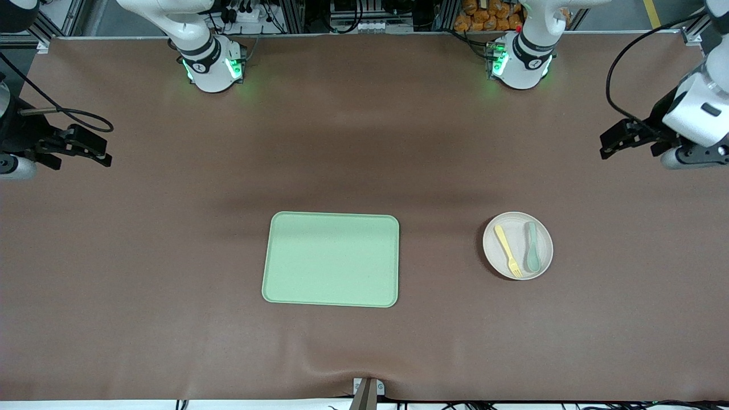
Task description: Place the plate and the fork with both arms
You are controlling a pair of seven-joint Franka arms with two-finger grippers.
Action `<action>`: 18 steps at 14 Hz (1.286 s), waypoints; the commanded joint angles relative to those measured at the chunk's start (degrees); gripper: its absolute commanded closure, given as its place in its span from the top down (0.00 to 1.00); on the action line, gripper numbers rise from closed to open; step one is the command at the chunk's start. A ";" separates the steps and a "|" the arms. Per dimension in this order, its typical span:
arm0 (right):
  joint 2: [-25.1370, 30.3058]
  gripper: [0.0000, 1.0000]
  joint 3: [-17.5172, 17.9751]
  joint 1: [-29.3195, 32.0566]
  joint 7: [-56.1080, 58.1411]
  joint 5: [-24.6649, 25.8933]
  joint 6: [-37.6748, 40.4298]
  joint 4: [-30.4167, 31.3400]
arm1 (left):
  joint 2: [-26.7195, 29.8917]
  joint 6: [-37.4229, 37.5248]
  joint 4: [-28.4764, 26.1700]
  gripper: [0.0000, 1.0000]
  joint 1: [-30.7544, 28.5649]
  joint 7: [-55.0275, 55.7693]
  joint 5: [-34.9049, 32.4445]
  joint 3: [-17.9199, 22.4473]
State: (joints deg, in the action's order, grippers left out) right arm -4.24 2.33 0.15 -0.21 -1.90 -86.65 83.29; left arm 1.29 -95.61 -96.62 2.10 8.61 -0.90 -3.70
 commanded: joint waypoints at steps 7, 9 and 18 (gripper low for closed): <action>0.72 1.00 -0.04 0.47 0.83 -0.65 0.52 0.47 | -5.23 -18.46 -11.39 1.00 -1.22 -0.52 -0.50 -0.25; 0.72 1.00 -0.04 0.38 0.83 -0.65 0.52 0.47 | -7.78 -20.31 -11.48 1.00 -2.62 -0.44 -0.50 -0.34; 0.72 1.00 -0.04 0.47 0.83 -0.74 0.61 0.47 | -17.45 -36.22 -16.49 1.00 -5.88 -0.17 0.46 -0.43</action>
State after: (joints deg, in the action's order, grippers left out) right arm -4.24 2.29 0.16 -0.21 -1.90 -86.40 83.33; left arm -15.08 -129.17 -112.23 -2.85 8.61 -0.90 -3.55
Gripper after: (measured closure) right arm 0.000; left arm 0.000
